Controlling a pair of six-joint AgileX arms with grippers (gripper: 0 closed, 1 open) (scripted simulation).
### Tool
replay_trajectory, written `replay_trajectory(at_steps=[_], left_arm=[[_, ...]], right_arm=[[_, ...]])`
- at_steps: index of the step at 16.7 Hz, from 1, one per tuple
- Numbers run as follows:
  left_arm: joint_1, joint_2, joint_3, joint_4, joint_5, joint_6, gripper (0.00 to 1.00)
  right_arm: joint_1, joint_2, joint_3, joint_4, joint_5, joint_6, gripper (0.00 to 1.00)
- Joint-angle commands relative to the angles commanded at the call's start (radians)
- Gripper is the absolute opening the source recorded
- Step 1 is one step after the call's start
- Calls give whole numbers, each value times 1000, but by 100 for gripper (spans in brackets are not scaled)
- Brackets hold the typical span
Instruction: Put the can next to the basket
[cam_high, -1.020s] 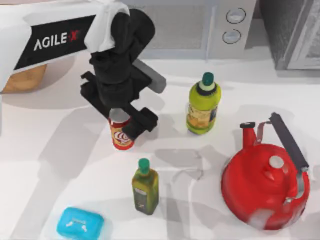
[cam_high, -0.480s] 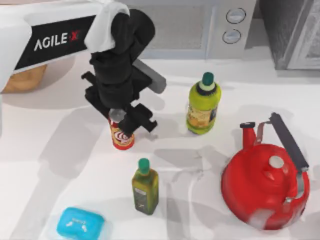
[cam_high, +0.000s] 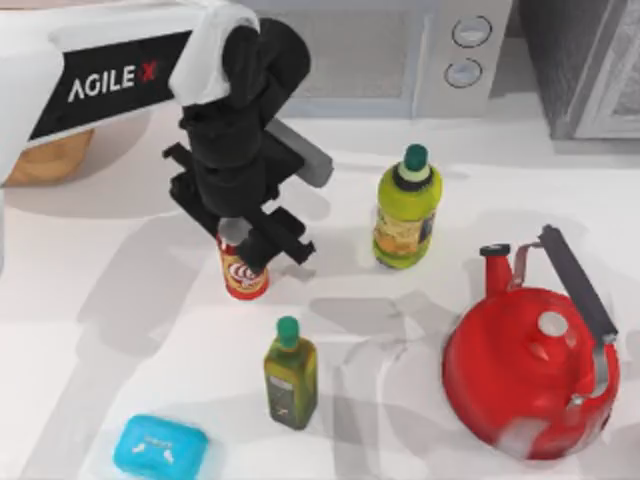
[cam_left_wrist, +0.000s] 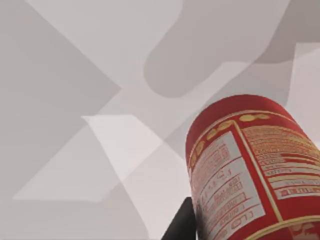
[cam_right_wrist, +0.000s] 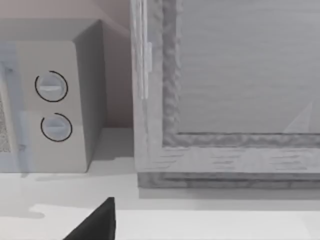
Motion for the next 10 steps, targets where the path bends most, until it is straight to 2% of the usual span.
replay_trajectory(at_steps=[2,5,10], left_arm=[[14,-13,2,-8,5,13,0],[114,-77,1,-53,30,83,0],[448,-185,-38,-120,47,194,0]], right_arm=[[0,0,0,0,0,0,100],[0,0,0,0,0,0,100],[0,0,0,0,0,0,100]])
